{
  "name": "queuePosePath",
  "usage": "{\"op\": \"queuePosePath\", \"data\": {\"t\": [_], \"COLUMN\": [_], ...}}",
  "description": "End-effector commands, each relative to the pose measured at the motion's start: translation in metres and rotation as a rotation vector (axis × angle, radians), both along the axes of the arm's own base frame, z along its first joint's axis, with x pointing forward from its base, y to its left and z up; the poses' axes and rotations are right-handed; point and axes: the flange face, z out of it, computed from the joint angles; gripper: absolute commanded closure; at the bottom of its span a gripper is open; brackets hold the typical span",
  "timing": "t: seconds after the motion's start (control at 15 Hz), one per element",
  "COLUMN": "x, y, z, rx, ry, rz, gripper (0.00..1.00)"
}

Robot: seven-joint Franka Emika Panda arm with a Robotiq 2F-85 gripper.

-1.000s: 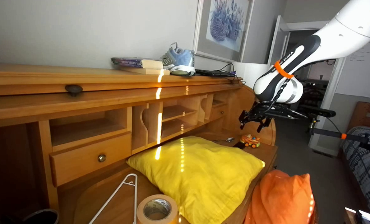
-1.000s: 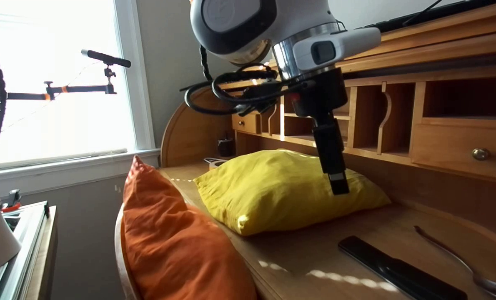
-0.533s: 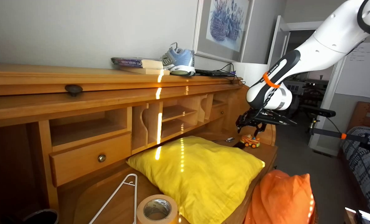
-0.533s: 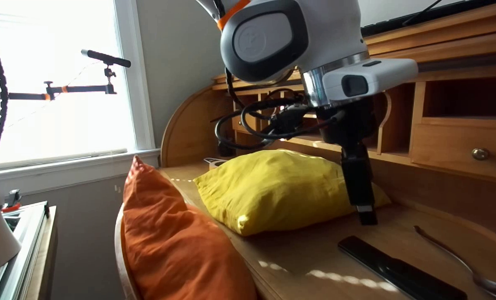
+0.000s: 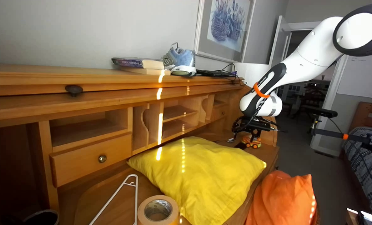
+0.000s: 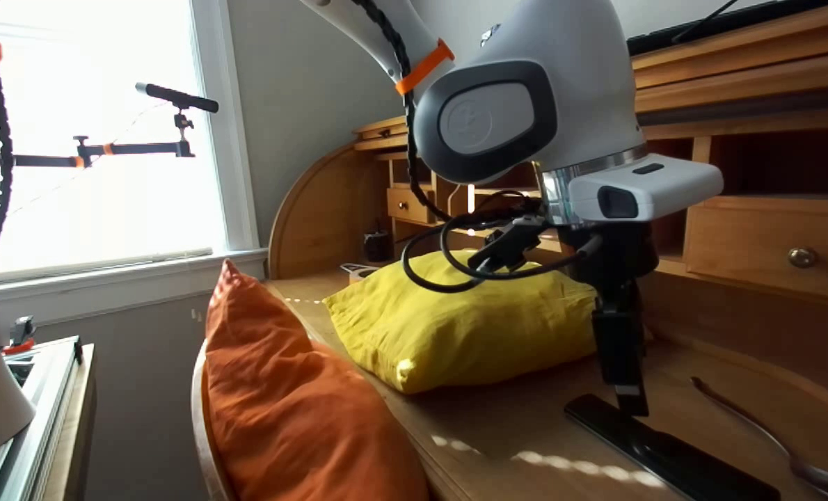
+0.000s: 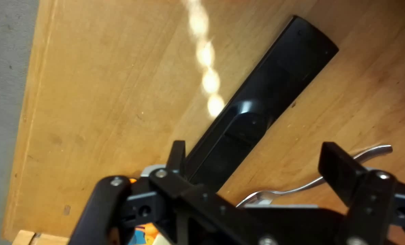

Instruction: Put the remote on the pillow upside down

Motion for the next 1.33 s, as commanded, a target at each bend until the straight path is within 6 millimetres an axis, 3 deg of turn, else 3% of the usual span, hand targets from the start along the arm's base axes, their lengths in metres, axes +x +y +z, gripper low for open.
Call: {"op": "queuePosePath", "data": {"t": [0.0,0.6,1.27], "x": [0.012,0.023,0.046], "y": [-0.004,0.001,0.001], "z": [-0.018,-0.053,-0.073], "rx": [0.026,0.049,0.04], "ry": [0.043,0.077,0.079], "rz": [-0.045,-0.037,-0.003], "gripper": [0.0,0.0,0.0]}}
